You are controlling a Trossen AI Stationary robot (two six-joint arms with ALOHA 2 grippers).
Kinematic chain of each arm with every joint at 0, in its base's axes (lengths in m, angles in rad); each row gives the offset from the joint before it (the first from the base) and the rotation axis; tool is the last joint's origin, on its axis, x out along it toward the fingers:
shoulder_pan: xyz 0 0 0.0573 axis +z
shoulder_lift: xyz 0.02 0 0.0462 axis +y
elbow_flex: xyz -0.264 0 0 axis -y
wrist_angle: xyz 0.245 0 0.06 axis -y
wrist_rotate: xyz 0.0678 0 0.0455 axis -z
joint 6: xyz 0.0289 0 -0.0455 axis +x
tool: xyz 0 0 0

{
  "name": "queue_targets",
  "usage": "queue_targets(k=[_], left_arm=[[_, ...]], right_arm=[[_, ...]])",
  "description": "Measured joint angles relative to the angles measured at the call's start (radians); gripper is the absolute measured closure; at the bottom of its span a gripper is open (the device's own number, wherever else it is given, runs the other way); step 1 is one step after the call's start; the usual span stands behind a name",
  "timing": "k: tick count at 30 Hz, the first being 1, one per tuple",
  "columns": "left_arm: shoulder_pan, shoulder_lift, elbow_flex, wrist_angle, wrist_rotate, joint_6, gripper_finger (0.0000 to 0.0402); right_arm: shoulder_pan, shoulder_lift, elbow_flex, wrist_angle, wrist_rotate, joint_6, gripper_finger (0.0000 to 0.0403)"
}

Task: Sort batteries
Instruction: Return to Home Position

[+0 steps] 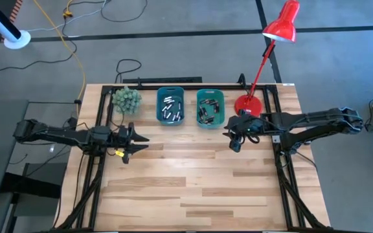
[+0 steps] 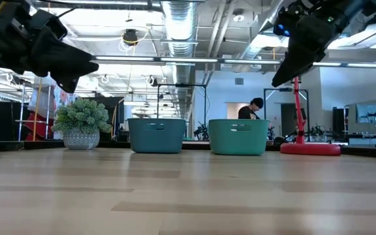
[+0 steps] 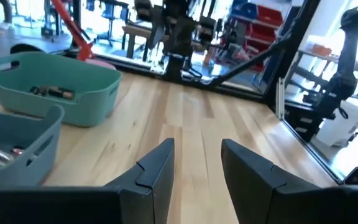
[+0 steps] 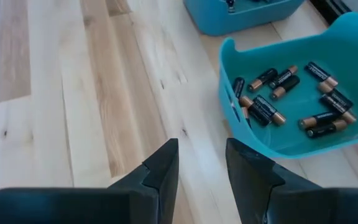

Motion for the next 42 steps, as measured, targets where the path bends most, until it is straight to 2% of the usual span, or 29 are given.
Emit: queue_targets(k=[5,10,17,23,33,42], left_arm=[[0.000,-0.120,-0.032,-0.071,0.006,-0.018,0.0274],[0.000,-0.209,-0.033,-0.146,0.006,0.009,0.0274],[0.000,-0.281,-0.035,-0.223,0.005,0.007,0.0274],[0.000,-0.288,-0.036,-0.284,0.005,-0.017,0.0274],[0.000,-0.285,-0.037,-0.312,-0.008,-0.017,0.0274],[0.000,-0.285,-0.010,-0.311,-0.008,-0.001,0.0274]], right_arm=[[0.000,-0.001,-0.015,0.037,-0.031,-0.020,0.0256],[0.001,-0.008,-0.146,0.213,-0.102,0.022,0.0256],[0.058,-0.052,-0.242,0.296,-0.103,0.076,0.0256],[0.105,-0.199,-0.379,0.362,-0.104,0.140,0.0256],[0.119,-0.480,-0.590,0.496,-0.104,0.122,0.0256],[0.110,-0.686,-0.674,0.497,-0.152,0.112,0.0256]])
